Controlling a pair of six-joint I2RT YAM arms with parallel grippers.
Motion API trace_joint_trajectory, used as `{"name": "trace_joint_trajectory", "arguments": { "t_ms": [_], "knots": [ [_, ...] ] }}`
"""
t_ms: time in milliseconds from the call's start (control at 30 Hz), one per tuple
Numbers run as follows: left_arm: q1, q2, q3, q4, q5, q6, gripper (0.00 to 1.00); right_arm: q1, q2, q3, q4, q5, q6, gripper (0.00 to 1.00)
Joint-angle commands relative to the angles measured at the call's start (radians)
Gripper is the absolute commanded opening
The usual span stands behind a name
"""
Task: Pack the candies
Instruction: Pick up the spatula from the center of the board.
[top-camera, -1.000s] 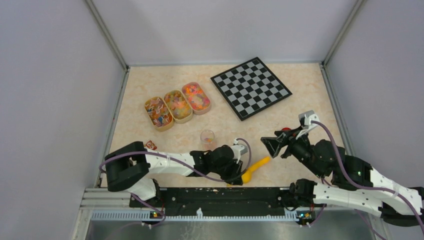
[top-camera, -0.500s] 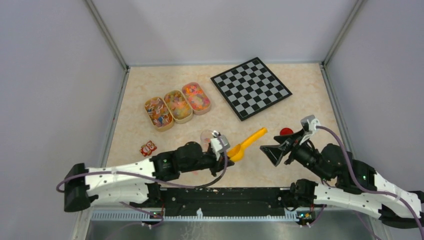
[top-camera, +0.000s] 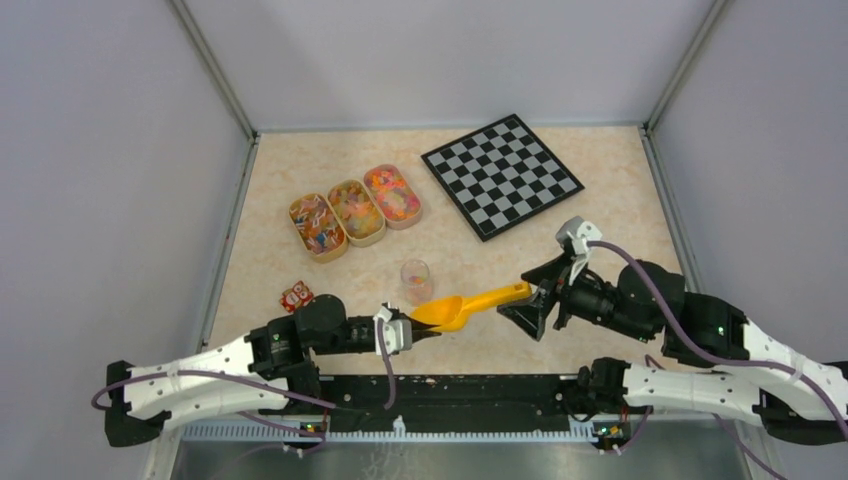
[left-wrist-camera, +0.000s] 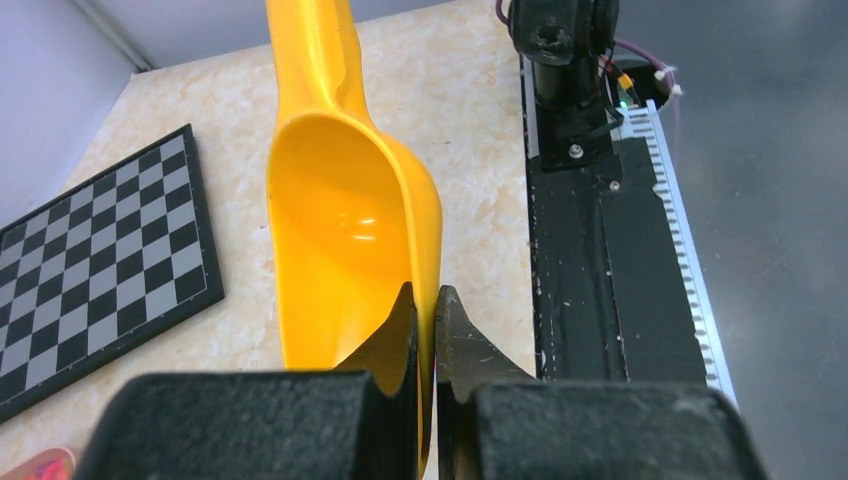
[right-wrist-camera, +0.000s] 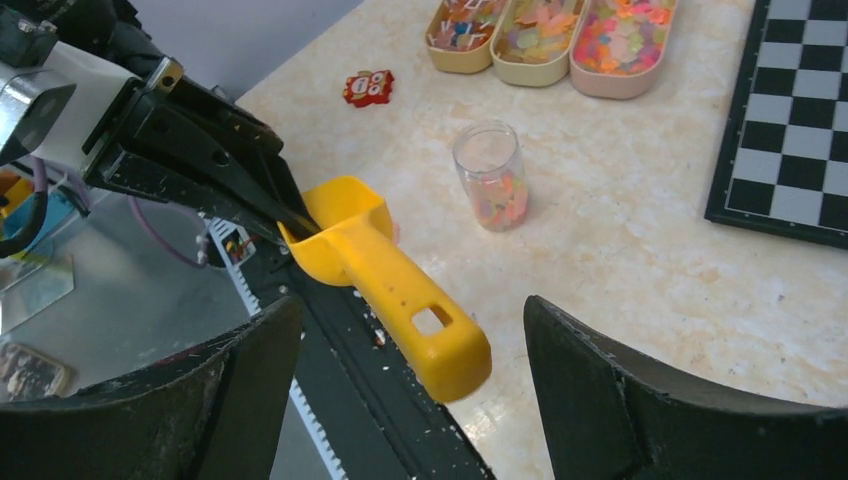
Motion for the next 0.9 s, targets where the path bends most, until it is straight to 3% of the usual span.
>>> {"name": "trace_joint_trajectory", "arguments": {
  "t_ms": [0,333,500,733,867],
  "knots": [
    [-0.003,-0.022,0.005,-0.049,0.071,0.107,0.00,0.004,0.043,0.065,0.004,-0.117,-0.048,0.80],
    [-0.003,-0.026,0.007,-0.065,0.073,0.111,0.00,0.004,0.211,0.071,-0.010,-0.325,-0.099,0.67],
    [-0.003,-0.043,0.004,-0.068,0.064,0.111,0.00,0.004,0.264,0.071,-0.033,-0.353,-0.130,0.60],
    [-0.003,-0.071,-0.004,-0.071,0.042,0.114,0.00,-0.013,0.274,0.053,-0.072,-0.374,-0.152,0.58],
    [-0.003,-0.088,-0.009,-0.072,0.038,0.119,0.00,-0.049,0.263,0.031,-0.117,-0.415,-0.163,0.64]
  ]
}}
